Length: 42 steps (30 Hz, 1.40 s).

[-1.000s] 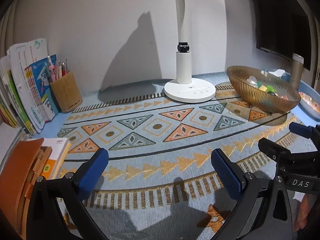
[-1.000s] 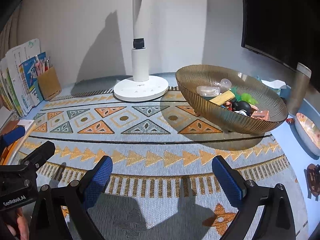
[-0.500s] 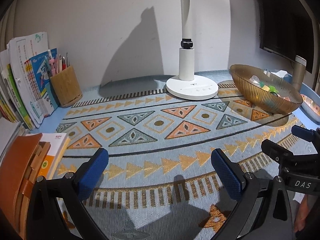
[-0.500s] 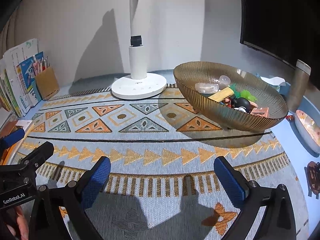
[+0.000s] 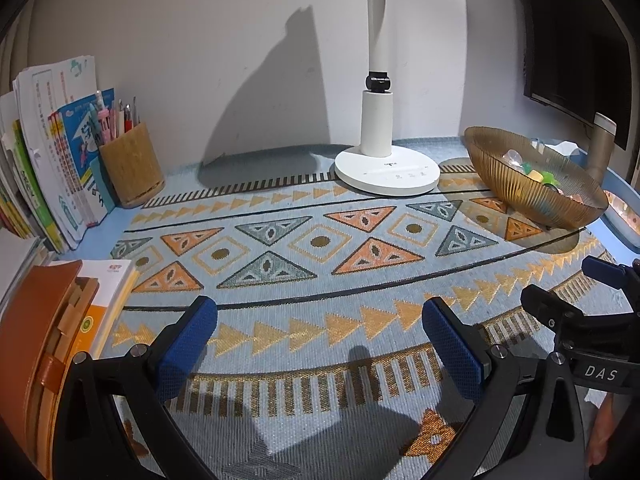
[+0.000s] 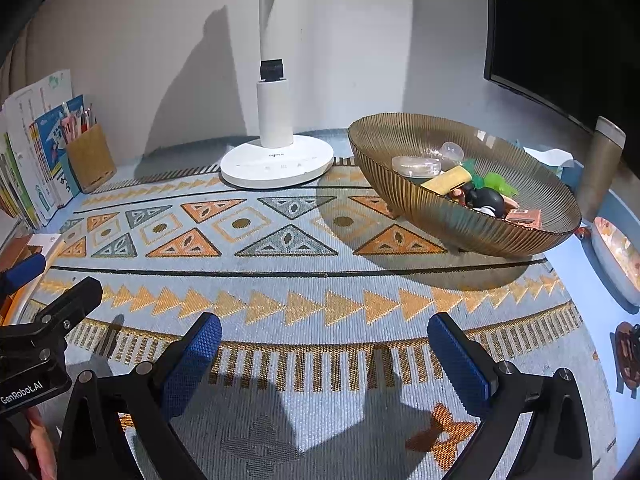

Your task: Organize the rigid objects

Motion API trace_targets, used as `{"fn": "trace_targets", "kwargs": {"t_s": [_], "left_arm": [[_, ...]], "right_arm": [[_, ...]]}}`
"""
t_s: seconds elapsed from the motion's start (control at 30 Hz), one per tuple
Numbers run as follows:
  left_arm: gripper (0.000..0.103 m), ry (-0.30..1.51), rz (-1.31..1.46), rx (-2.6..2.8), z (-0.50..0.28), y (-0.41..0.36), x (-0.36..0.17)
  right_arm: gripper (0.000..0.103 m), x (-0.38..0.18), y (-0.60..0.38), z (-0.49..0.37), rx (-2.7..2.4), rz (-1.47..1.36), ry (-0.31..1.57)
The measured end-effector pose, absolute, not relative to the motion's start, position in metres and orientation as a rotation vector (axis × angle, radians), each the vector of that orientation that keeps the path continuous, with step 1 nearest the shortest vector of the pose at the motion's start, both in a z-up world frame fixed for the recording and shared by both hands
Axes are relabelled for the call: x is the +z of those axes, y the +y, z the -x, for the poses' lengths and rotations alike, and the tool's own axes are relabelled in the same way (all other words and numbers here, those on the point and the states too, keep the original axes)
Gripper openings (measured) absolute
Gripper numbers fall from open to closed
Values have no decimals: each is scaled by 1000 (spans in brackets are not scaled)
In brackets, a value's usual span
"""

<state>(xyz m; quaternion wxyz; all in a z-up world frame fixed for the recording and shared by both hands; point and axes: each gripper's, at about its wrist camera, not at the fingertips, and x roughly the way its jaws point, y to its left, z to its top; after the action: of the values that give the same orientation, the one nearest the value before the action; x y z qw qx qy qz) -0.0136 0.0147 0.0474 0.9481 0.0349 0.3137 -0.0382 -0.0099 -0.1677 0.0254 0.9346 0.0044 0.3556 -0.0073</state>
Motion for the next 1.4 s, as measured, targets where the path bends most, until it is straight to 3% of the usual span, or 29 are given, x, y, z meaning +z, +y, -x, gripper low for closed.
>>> {"fn": "trace_targets", "kwargs": {"t_s": [0.23, 0.4, 0.57, 1.4], "left_arm": [[102, 692, -56, -54, 5, 18, 41], [102, 844, -37, -55, -17, 19, 25], [103, 954, -9, -28, -31, 21, 11], [103, 929, 11, -15, -32, 23, 5]], "right_arm": [[103, 18, -167, -4, -16, -9, 806], [103, 0, -167, -31, 34, -22, 969], [103, -1, -160, -41, 32, 8, 972], [103, -3, -158, -41, 33, 0, 933]]}}
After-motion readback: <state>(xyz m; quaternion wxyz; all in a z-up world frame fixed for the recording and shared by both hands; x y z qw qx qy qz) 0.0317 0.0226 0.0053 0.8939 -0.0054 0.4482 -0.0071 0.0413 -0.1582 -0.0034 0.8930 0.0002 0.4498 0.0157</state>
